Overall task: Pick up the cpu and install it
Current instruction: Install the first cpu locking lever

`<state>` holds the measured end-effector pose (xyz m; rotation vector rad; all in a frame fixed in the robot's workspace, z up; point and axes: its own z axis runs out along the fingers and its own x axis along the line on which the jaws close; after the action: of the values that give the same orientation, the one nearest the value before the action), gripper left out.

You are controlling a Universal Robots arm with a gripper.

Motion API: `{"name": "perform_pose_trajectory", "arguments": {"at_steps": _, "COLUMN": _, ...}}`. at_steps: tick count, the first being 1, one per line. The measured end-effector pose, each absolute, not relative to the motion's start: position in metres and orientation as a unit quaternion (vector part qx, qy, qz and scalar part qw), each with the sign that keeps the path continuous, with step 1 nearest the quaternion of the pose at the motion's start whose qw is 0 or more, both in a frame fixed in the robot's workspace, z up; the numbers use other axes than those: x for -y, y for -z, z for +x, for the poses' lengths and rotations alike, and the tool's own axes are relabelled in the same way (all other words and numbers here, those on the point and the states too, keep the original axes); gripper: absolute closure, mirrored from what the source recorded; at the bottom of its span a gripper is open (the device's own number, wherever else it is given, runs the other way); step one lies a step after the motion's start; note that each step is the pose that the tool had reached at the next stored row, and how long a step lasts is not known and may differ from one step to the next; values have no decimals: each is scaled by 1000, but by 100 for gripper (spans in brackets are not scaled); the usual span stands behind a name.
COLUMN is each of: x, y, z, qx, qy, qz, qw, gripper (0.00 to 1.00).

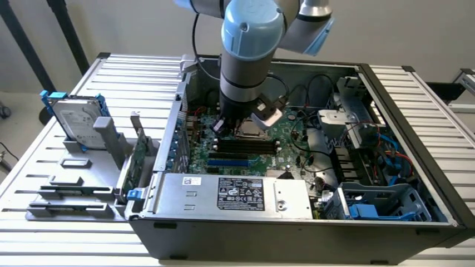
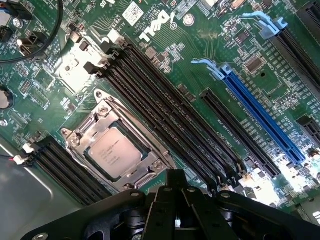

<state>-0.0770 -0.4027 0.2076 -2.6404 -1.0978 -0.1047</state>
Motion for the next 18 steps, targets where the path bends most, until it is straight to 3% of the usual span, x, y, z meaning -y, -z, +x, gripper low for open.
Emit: {"name": "perform_pose_trajectory", "arguments": {"at_steps": 18, "x": 401, "y": -196, "z": -78, "qx": 381, "qy": 41, "qz": -911, "qw": 151, "gripper": 89}}
